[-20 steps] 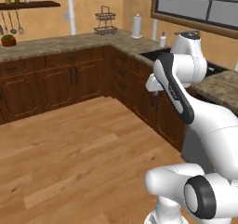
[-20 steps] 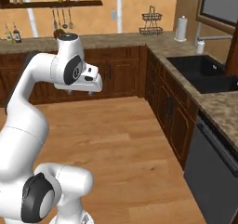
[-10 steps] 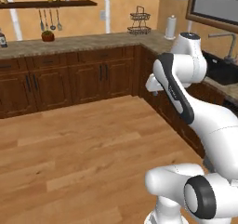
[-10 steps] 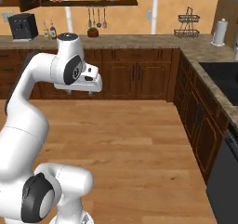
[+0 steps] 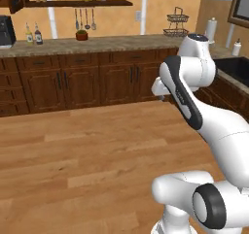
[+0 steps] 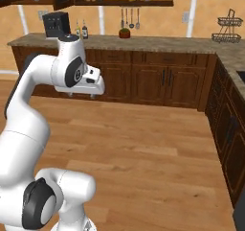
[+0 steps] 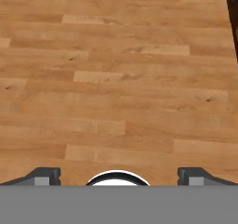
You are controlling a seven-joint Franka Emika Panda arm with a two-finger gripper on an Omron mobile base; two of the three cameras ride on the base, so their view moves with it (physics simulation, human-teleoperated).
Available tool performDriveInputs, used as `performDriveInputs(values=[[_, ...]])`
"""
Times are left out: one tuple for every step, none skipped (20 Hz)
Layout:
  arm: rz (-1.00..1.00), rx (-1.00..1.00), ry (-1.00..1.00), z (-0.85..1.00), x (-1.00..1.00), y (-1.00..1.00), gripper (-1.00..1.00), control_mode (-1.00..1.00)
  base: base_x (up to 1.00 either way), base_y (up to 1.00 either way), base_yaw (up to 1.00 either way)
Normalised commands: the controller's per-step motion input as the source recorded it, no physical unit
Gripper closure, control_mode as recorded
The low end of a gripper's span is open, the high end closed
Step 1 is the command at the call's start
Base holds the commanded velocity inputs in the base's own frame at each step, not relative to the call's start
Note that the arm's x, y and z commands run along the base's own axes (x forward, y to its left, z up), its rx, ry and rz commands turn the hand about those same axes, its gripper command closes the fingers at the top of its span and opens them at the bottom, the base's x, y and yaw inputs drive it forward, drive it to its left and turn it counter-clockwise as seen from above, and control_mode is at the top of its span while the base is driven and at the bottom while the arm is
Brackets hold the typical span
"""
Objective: Gather all objects into one cabinet and sort the glasses and bowls to opposite sides.
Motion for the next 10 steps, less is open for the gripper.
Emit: performDriveInputs(values=[[0.0, 0.0, 0.0, 0.0, 0.0, 0.0, -1.0, 1.0, 0.0, 0.0, 0.0], [0.0, 0.0, 0.0, 0.0, 0.0, 0.0, -1.0, 1.0, 0.0, 0.01, 0.0], [0.0, 0.0, 0.0, 0.0, 0.0, 0.0, -1.0, 1.0, 0.0, 0.29, 0.0], [0.0, 0.0, 0.0, 0.0, 0.0, 0.0, -1.0, 1.0, 0.01, 0.84, 0.0], [0.0, 0.0, 0.0, 0.0, 0.0, 0.0, -1.0, 1.0, 0.0, 1.0, 0.0], [0.0, 0.0, 0.0, 0.0, 0.0, 0.0, -1.0, 1.0, 0.0, 1.0, 0.0], [0.0, 0.0, 0.0, 0.0, 0.0, 0.0, -1.0, 1.0, 0.0, 1.0, 0.0], [0.0, 0.0, 0.0, 0.0, 0.0, 0.0, -1.0, 1.0, 0.16, 1.0, -0.05], [0.0, 0.0, 0.0, 0.0, 0.0, 0.0, -1.0, 1.0, 0.31, 1.0, -0.12], [0.0, 0.0, 0.0, 0.0, 0.0, 0.0, -1.0, 1.0, 0.35, 1.0, -0.15]])
